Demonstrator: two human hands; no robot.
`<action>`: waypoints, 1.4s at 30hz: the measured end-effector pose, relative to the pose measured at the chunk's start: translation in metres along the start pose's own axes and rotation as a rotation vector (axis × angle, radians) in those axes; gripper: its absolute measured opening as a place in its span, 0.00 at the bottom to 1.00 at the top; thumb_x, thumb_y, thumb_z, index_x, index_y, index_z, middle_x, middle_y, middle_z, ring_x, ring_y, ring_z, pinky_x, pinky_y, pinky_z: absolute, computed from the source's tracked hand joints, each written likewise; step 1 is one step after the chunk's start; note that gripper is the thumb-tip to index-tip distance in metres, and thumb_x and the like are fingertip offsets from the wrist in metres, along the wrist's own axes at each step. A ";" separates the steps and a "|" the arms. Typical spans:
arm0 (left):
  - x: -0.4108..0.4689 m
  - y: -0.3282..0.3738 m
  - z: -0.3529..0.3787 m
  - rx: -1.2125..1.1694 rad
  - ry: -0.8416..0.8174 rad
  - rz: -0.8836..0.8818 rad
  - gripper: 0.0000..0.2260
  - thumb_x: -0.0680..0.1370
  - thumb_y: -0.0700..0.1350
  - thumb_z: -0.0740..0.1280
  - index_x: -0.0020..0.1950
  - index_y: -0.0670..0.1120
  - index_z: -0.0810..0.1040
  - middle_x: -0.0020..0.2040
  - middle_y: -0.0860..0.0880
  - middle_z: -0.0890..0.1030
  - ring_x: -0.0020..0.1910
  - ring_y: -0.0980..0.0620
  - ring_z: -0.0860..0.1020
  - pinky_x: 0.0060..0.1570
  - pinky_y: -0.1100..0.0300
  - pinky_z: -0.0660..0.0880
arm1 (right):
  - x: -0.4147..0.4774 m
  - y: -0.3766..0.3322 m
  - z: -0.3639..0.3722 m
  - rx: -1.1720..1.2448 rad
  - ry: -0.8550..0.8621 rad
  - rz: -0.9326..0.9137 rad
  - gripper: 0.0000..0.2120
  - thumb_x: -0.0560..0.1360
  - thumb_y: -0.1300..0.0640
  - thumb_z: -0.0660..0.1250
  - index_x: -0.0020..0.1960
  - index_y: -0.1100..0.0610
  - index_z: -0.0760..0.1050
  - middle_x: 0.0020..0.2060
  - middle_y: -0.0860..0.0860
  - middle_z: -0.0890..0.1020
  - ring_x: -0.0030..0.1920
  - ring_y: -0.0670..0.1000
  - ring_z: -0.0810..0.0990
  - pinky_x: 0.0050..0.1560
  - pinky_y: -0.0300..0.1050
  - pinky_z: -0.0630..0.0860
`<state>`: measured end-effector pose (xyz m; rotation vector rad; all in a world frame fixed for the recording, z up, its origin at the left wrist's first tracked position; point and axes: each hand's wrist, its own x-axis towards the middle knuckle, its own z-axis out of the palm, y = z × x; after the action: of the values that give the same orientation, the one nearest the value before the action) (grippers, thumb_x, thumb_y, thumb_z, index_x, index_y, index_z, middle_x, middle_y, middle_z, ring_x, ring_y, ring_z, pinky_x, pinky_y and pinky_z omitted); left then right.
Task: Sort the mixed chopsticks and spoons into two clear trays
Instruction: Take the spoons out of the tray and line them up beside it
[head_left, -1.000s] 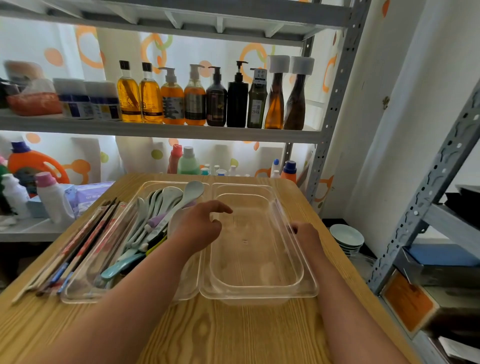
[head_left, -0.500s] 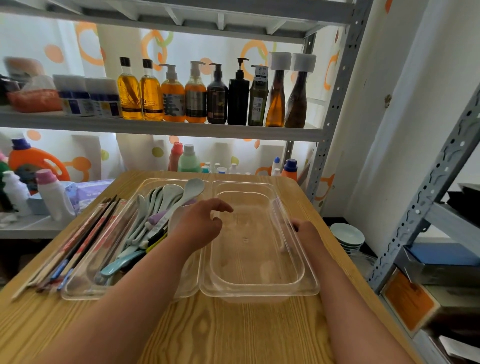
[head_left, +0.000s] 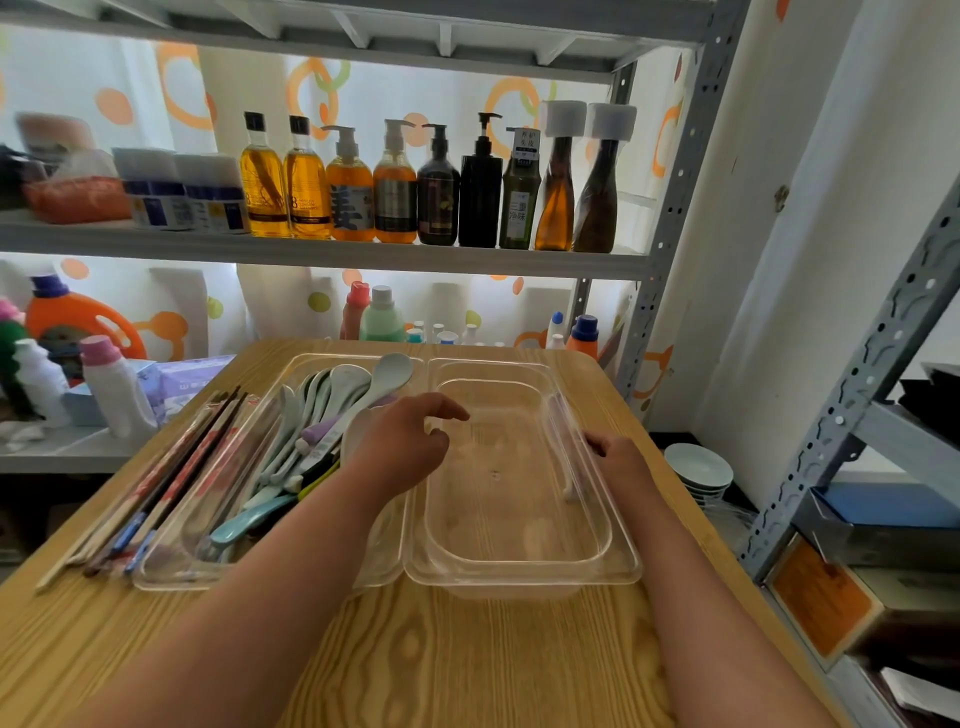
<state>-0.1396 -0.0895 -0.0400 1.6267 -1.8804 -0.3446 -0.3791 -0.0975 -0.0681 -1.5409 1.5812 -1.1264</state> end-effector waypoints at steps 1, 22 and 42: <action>0.000 0.000 0.000 0.002 0.000 0.001 0.16 0.75 0.42 0.64 0.54 0.64 0.77 0.60 0.58 0.78 0.51 0.58 0.74 0.54 0.56 0.75 | 0.000 0.000 0.000 0.023 -0.005 0.009 0.10 0.76 0.61 0.65 0.56 0.56 0.79 0.36 0.46 0.81 0.35 0.44 0.79 0.34 0.36 0.76; -0.001 0.002 0.000 0.034 0.016 0.003 0.14 0.76 0.43 0.64 0.54 0.63 0.77 0.58 0.60 0.78 0.47 0.61 0.72 0.49 0.59 0.73 | 0.002 0.006 0.000 0.008 0.058 -0.017 0.10 0.78 0.58 0.62 0.56 0.54 0.80 0.46 0.48 0.83 0.47 0.49 0.81 0.51 0.48 0.79; 0.000 0.009 -0.042 -0.267 0.096 -0.121 0.10 0.79 0.41 0.60 0.57 0.46 0.79 0.50 0.51 0.79 0.51 0.53 0.75 0.52 0.59 0.71 | -0.034 -0.077 0.018 -0.105 0.028 -0.325 0.09 0.77 0.61 0.64 0.55 0.56 0.80 0.48 0.48 0.81 0.47 0.45 0.79 0.48 0.32 0.75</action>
<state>-0.1221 -0.0794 -0.0025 1.5491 -1.5936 -0.5343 -0.3266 -0.0615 -0.0098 -1.9100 1.4619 -1.2566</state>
